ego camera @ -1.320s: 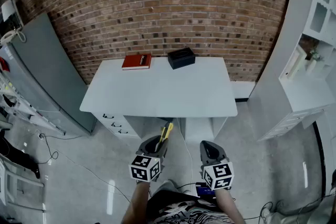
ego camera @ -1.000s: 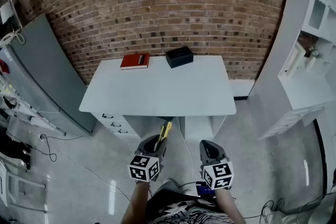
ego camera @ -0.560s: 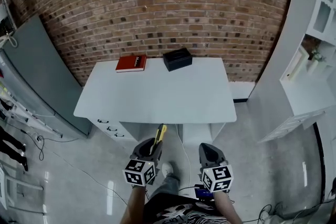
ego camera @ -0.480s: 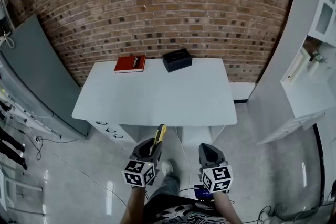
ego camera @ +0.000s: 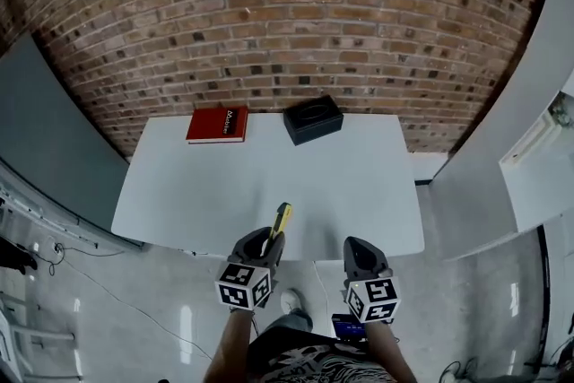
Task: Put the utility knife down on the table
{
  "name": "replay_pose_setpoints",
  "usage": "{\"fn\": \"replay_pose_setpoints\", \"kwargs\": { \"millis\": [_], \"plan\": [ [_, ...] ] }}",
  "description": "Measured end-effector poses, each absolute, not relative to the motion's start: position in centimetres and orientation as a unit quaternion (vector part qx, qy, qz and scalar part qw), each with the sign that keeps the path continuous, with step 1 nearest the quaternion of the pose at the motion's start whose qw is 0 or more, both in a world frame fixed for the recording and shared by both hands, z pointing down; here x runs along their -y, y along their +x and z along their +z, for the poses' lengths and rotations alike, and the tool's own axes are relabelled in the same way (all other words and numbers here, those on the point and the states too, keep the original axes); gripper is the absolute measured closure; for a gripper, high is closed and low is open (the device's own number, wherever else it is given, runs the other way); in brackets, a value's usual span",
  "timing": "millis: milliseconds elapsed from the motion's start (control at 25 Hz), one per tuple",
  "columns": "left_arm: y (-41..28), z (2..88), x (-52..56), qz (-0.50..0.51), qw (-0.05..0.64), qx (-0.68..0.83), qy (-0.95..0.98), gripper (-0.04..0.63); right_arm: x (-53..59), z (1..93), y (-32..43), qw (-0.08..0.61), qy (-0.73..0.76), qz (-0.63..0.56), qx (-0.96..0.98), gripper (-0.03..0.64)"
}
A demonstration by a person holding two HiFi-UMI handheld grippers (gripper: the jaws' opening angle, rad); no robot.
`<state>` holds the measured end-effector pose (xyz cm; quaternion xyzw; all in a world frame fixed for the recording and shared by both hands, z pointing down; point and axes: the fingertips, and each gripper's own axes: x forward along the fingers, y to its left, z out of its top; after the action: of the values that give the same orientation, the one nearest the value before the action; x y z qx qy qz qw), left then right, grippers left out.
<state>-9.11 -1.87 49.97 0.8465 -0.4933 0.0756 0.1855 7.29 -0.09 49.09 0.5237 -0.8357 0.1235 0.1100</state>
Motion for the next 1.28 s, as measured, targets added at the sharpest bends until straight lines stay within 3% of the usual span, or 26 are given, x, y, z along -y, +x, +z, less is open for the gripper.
{"fn": "replay_pose_setpoints", "kwargs": {
  "millis": [400,1280],
  "plan": [
    [-12.1,51.0,11.8,0.089,0.193,0.476,0.854,0.477,10.4,49.8,4.7,0.111,0.543,0.135,0.822,0.617],
    [-10.8,52.3,15.5,0.095,0.220,0.483,0.843,0.477,13.5,50.7,5.3,0.139,0.518,0.152,0.830,0.617]
  ]
}}
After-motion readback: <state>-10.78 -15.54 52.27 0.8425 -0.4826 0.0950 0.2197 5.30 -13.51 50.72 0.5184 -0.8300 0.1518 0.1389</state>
